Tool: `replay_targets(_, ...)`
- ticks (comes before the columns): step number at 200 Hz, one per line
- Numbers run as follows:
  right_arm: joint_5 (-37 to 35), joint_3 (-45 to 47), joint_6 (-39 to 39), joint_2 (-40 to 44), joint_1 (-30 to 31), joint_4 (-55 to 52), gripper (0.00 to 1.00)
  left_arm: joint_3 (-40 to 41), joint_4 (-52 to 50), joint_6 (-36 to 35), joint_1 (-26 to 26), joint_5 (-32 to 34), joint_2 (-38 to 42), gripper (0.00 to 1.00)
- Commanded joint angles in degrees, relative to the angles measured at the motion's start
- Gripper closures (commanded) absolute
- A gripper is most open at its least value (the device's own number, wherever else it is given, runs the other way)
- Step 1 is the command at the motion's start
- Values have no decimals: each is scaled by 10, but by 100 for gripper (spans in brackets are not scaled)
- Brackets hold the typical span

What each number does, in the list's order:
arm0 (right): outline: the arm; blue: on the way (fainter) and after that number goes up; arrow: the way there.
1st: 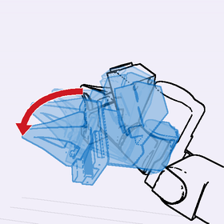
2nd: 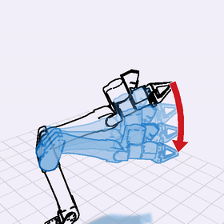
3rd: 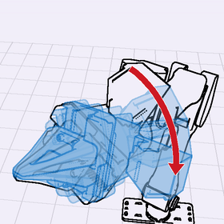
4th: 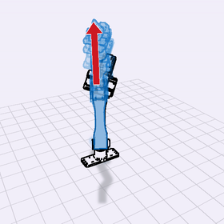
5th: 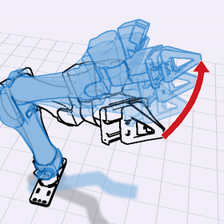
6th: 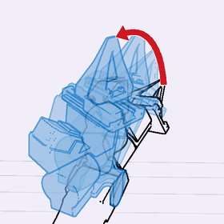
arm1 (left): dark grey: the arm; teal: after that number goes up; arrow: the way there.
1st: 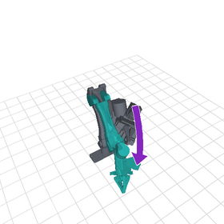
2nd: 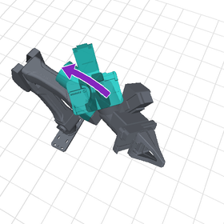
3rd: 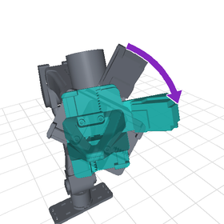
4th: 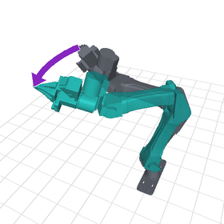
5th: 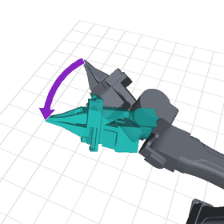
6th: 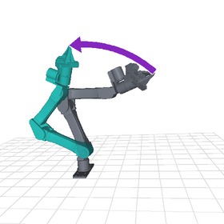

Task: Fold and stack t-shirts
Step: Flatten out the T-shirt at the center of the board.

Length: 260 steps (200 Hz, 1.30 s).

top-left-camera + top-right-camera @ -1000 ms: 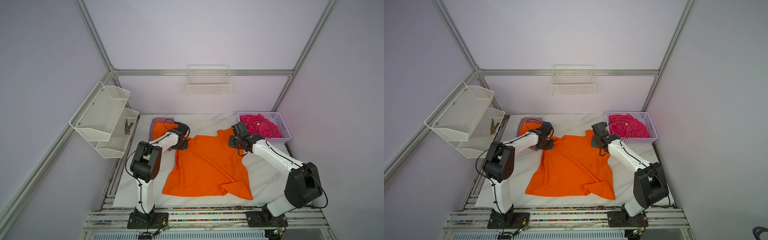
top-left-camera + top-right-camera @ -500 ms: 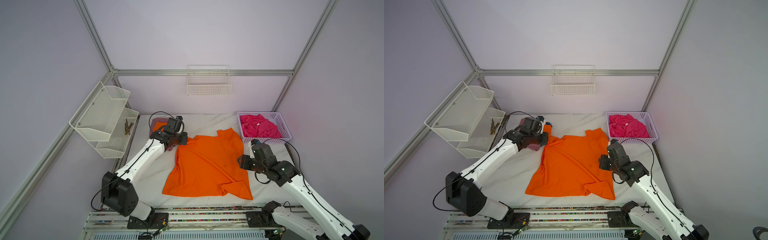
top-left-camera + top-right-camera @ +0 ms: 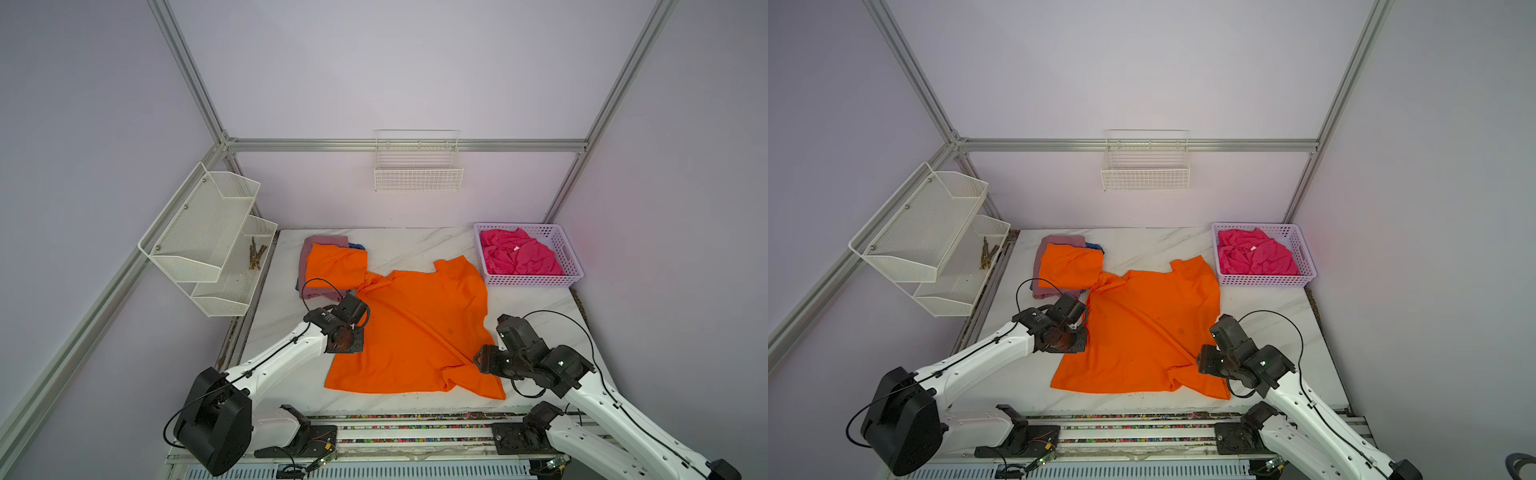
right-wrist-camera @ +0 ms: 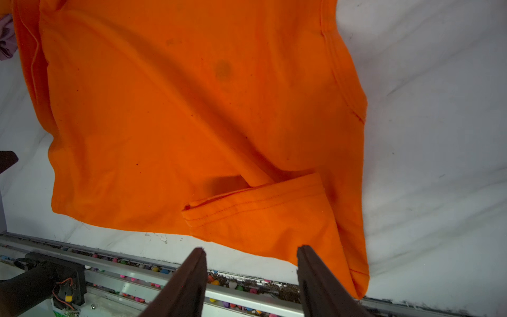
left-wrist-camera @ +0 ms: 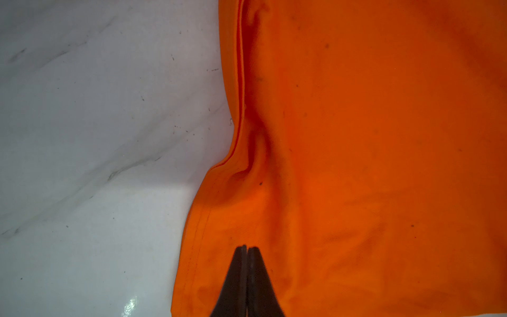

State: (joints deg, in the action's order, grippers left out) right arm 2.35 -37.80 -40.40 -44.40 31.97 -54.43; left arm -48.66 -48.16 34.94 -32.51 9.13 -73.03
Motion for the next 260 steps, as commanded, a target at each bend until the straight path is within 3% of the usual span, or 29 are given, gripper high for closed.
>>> replay_targets(1, -29, -7, -22, -2, 6, -60, 42, 14, -29, 40, -10, 33, 41, 92)
replay_targets(46, -69, -9, -64, 15, 7, -95, 42, 21, -79, 91, -15, 71, 59, 91)
replay_targets(88, -86, -14, -63, -8, 8, -101, 42, 53, -54, 134, -32, 55, 38, 93)
replay_targets(131, -79, 0, -98, -2, 12, -72, 43, 106, -20, 188, -39, 70, 86, 91)
replay_targets(181, -117, 19, -145, -51, 45, -13, 45, 107, -13, 186, -40, 80, 86, 90)
replay_targets(222, -153, 86, -213, -19, 51, 19, 44, 106, -4, 180, -40, 81, 77, 90)
replay_targets(260, -147, 108, -218, 2, 55, 31, 44, 99, -10, 171, -43, 74, 77, 90)
